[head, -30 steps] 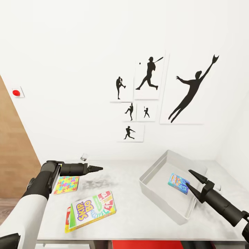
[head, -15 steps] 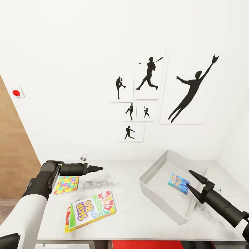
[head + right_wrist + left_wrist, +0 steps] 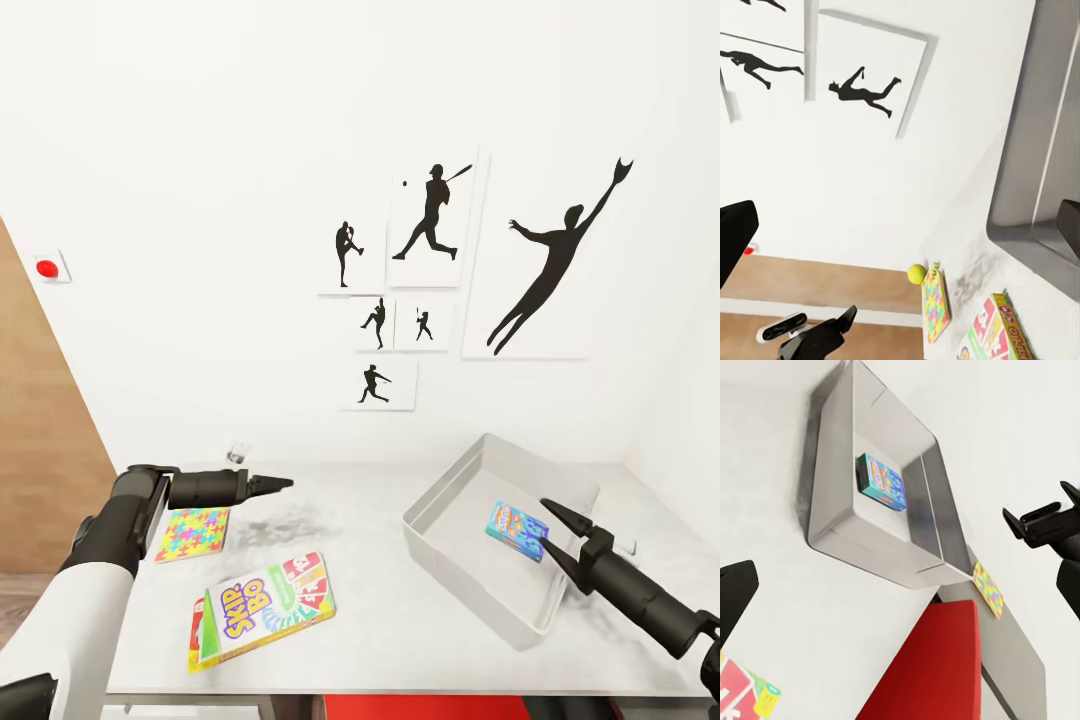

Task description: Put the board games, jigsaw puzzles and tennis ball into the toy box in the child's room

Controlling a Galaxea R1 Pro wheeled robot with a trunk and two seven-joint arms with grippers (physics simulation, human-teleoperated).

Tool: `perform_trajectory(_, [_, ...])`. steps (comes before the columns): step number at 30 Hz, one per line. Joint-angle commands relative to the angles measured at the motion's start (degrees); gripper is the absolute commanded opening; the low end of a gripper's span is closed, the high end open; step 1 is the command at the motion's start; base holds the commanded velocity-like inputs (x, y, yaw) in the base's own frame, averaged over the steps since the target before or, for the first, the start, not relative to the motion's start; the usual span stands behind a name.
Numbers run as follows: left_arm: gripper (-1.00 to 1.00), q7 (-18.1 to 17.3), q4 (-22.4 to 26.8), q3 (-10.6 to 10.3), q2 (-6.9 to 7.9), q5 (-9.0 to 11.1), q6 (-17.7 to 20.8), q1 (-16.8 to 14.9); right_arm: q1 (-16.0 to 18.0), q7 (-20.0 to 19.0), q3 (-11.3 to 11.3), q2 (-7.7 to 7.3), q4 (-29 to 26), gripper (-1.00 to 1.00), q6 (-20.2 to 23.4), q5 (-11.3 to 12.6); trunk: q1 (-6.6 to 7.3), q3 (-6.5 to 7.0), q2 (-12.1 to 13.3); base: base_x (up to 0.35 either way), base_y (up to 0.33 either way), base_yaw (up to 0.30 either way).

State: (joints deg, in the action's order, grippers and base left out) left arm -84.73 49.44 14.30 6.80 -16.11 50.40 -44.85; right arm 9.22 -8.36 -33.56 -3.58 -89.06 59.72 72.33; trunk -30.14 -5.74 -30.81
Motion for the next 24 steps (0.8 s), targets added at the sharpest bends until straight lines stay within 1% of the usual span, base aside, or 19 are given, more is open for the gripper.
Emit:
perform_trajectory(1, [1.0,-0.5,0.0,0.3,-0.04,-0.6,0.6,-0.1,0.1,-0.6,-0.1,0.0,0.0,1.0,0.3,-0.8,-0.03,-0.11,-0.1,0.0,0.0,0.0])
perform_trajectory(5, [1.0,-0.6,0.0,0.4,0.06,-0.6,0.5,-0.1,0.1,-0.6,-0.1,0.07,0.0,1.0,0.3,-1.0,-0.03,-0.11,-0.1,0.0,0.0,0.0])
perform_trajectory(11, [1.0,-0.7,0.0,0.4,0.74,-0.5,0.4,0.0,0.0,-0.6,-0.1,0.13,0.0,1.0,0.3,-1.2,-0.03,-0.11,-0.1,0.0,0.0,0.0])
perform_trajectory(16, [1.0,-0.7,0.0,0.4,0.99,-0.5,0.4,0.0,0.0,-0.6,-0.1,0.09,0.0,1.0,0.3,-1.2,-0.03,-0.11,-0.1,0.0,0.0,0.001])
perform_trajectory(20, [1.0,-0.7,0.0,0.4,1.02,-0.5,0.4,0.0,0.0,-0.6,-0.1,0.08,0.0,1.0,0.3,-1.2,-0.03,0.02,-0.1,-0.017,0.006,0.087])
perform_trajectory(24, [1.0,-0.7,0.0,0.4,1.05,-0.5,0.4,0.0,0.0,-0.6,-0.1,0.04,0.0,1.0,0.3,-1.2,-0.03,0.25,-0.1,-0.121,0.084,0.165])
